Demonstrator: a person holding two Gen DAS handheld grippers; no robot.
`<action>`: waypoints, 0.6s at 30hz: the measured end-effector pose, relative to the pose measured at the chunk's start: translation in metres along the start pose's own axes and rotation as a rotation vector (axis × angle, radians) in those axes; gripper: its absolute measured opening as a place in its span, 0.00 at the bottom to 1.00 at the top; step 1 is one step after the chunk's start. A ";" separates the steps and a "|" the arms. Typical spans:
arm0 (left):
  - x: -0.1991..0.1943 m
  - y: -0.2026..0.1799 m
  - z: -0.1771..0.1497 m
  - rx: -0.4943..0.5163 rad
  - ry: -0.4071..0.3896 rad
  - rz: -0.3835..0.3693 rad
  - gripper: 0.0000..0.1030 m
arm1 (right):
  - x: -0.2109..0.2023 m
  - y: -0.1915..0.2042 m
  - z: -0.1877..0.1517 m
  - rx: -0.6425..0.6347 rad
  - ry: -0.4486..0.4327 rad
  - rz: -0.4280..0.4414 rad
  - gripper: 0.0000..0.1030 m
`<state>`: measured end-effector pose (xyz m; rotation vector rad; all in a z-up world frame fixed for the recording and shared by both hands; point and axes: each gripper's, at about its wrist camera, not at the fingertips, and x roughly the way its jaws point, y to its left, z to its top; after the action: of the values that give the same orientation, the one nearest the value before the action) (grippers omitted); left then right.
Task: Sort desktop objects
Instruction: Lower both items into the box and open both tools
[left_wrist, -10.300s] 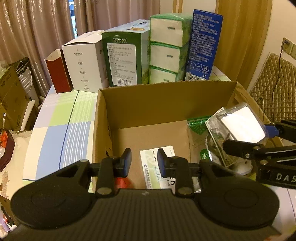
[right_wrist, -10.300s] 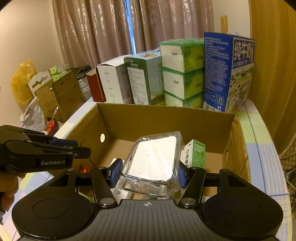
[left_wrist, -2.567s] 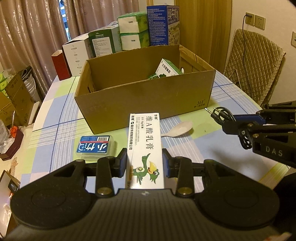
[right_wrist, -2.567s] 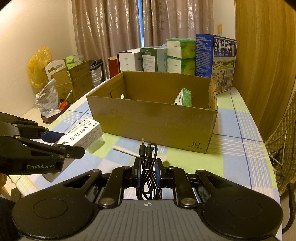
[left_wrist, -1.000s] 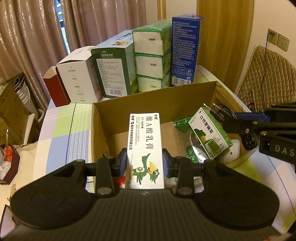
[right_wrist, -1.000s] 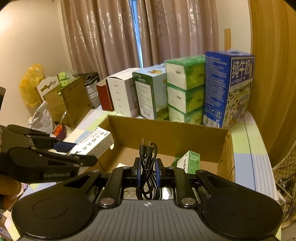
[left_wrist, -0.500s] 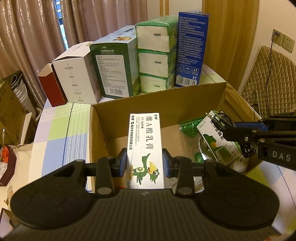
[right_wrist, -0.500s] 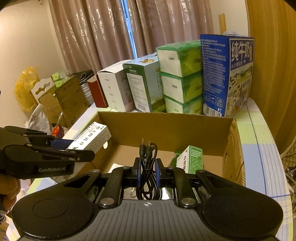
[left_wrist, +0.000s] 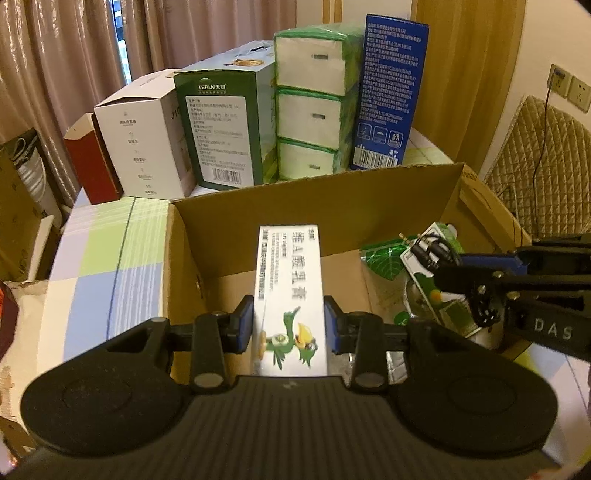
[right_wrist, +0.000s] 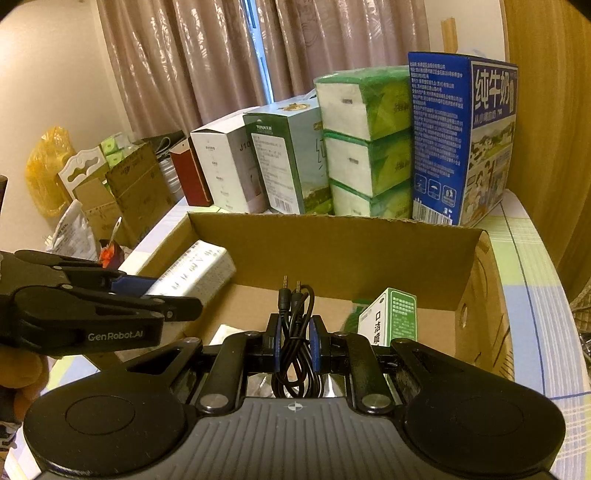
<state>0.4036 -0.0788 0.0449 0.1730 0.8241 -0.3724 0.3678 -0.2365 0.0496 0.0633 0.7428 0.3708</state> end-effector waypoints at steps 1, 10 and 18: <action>0.000 0.001 0.000 -0.006 -0.004 0.000 0.37 | 0.001 0.000 0.000 0.002 0.001 0.001 0.12; -0.012 0.011 -0.003 -0.023 -0.025 0.018 0.38 | 0.002 0.001 -0.003 0.005 0.010 -0.002 0.12; -0.023 0.011 -0.005 -0.020 -0.047 0.022 0.40 | -0.001 0.005 0.002 0.021 -0.054 0.000 0.27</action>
<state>0.3906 -0.0613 0.0586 0.1541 0.7791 -0.3464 0.3667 -0.2317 0.0528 0.0928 0.6937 0.3604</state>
